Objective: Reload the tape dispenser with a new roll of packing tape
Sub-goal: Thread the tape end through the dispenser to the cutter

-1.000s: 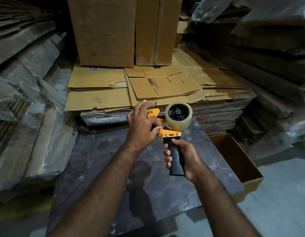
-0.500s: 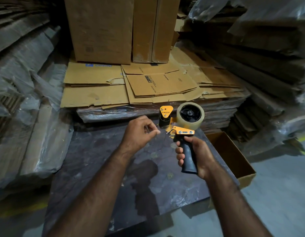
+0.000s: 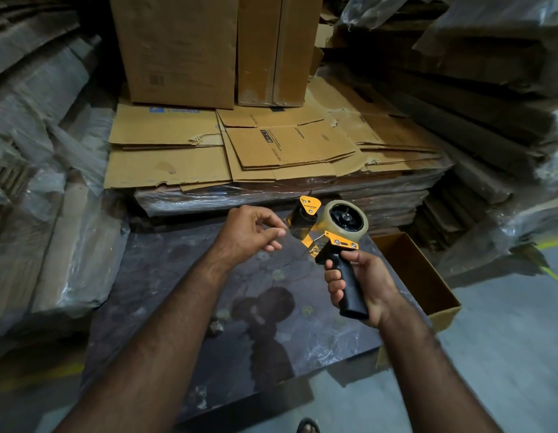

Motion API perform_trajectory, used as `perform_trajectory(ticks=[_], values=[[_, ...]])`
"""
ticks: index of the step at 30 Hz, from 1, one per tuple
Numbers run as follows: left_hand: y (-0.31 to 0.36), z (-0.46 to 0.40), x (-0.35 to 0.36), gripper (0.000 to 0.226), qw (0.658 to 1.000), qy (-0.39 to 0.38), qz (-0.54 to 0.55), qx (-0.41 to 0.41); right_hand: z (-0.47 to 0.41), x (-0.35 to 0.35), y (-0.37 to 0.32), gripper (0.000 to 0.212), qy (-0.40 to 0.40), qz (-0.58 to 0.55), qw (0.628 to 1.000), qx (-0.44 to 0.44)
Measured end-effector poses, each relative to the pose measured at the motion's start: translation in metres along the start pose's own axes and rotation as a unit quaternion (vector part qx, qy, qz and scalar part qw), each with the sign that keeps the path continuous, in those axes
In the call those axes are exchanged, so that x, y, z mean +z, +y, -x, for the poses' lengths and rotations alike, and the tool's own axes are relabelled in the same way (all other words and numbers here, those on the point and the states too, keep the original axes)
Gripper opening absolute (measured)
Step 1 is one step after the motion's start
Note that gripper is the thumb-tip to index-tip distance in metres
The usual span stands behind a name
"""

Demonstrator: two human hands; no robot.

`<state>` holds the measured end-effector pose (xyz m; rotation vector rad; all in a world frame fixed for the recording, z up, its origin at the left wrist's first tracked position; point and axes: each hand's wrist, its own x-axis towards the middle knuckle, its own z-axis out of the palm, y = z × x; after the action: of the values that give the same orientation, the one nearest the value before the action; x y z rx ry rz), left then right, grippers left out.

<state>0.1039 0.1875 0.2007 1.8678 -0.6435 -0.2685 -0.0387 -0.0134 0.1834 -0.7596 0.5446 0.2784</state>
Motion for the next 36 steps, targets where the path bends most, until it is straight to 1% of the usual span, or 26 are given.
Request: perform_trajectory(ticks=[5, 7, 11, 14, 16, 19, 24, 27, 32, 36], values=[[-0.002, -0.001, 0.003, 0.005, 0.999, 0.010, 0.043, 0.006, 0.005, -0.006, 0.002, 0.028, -0.008, -0.007, 1.000, 0.015], [-0.002, -0.001, 0.004, 0.006, 0.999, 0.015, 0.042, 0.015, 0.006, -0.009, 0.003, 0.028, -0.009, -0.010, 1.000, 0.017], [0.003, -0.003, 0.003, 0.007, 0.999, 0.013, -0.012, 0.030, 0.008, -0.016, 0.007, 0.027, -0.009, -0.013, 1.000, 0.021], [0.008, -0.003, 0.007, 0.004, 0.993, -0.009, -0.094, 0.074, 0.006, -0.018, 0.008, 0.026, 0.002, -0.021, 1.000, 0.015], [0.010, 0.001, 0.015, 0.003, 0.986, -0.006, -0.136, 0.098, 0.003, -0.018, 0.008, 0.026, 0.013, -0.022, 1.000, 0.004], [0.006, 0.005, 0.025, 0.003, 0.984, 0.007, -0.145, 0.104, -0.001, -0.021, 0.008, 0.026, 0.015, -0.034, 0.999, -0.008], [0.006, 0.006, 0.029, 0.003, 0.985, 0.023, -0.133, 0.103, -0.002, -0.031, 0.009, 0.028, -0.009, -0.048, 0.999, 0.005], [0.013, 0.003, 0.023, 0.004, 0.982, 0.007, -0.156, 0.104, -0.002, -0.041, 0.013, 0.029, -0.026, -0.048, 0.998, 0.005], [0.036, -0.008, 0.017, 0.004, 0.975, -0.025, -0.192, 0.112, -0.006, -0.058, 0.026, 0.031, -0.093, -0.066, 0.993, -0.010], [0.046, -0.012, 0.022, 0.004, 0.969, -0.029, -0.209, 0.131, -0.008, -0.061, 0.029, 0.025, -0.111, -0.059, 0.992, -0.031]])
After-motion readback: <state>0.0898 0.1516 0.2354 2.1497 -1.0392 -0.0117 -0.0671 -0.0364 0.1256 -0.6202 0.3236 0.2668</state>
